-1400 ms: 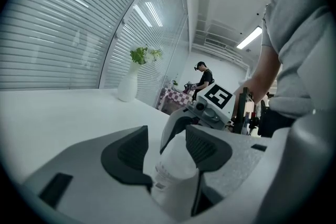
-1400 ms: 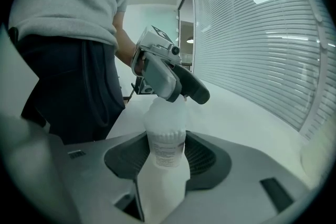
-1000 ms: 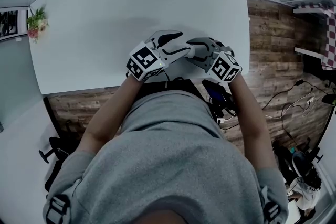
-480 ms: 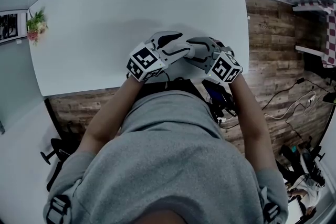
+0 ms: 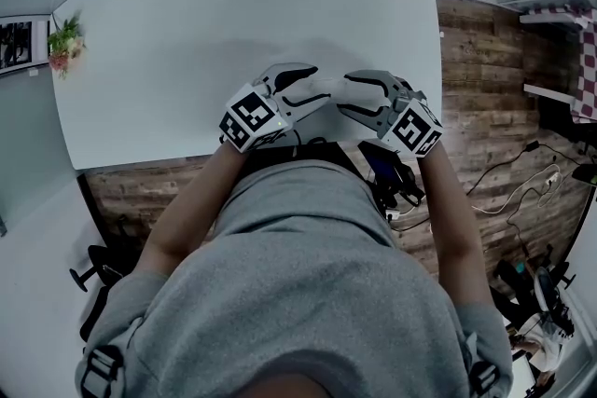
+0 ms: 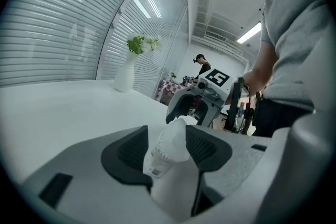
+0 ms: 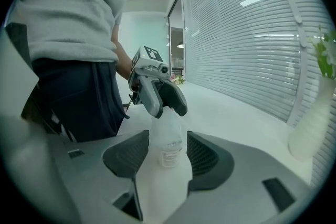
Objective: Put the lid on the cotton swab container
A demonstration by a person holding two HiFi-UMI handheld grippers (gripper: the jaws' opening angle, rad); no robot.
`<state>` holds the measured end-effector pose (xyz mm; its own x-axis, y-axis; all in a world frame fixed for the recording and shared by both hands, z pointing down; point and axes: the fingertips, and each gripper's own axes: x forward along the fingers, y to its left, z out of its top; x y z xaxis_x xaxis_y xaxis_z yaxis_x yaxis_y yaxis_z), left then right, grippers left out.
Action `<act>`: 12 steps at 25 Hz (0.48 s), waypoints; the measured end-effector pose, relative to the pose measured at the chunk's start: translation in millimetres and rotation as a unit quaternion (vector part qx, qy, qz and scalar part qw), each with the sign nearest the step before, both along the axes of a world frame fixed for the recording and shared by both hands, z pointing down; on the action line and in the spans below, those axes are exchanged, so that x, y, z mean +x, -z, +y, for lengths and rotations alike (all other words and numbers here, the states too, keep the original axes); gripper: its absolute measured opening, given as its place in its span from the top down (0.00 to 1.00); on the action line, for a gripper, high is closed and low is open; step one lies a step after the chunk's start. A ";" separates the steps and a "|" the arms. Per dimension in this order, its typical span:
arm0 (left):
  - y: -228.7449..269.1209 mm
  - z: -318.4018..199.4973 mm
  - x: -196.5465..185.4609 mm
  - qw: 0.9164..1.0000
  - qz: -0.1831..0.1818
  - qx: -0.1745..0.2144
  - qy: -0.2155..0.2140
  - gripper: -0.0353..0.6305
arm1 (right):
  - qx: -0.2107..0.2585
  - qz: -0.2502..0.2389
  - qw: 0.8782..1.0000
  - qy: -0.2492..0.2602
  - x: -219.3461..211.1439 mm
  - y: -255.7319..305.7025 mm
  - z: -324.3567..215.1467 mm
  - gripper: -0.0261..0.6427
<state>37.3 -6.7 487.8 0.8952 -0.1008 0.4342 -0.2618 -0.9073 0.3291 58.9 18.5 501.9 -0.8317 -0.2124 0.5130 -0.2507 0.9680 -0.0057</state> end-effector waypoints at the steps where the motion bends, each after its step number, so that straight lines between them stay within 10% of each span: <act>1: -0.4 0.1 -1.0 1.000 -0.001 -0.002 0.002 0.61 | -0.004 0.001 1.000 0.000 0.4 -0.4 0.2 0.60; 12: -0.5 4.1 -7.5 1.000 -0.021 -0.007 0.006 0.67 | -0.054 -0.032 0.998 -0.016 3.5 18.9 -3.4 0.61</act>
<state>29.9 -2.6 488.3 0.8749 -0.1040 0.4729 -0.2859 -0.8993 0.3311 62.4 15.1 483.0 -0.8570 -0.1856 0.4808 -0.2770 0.9526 -0.1260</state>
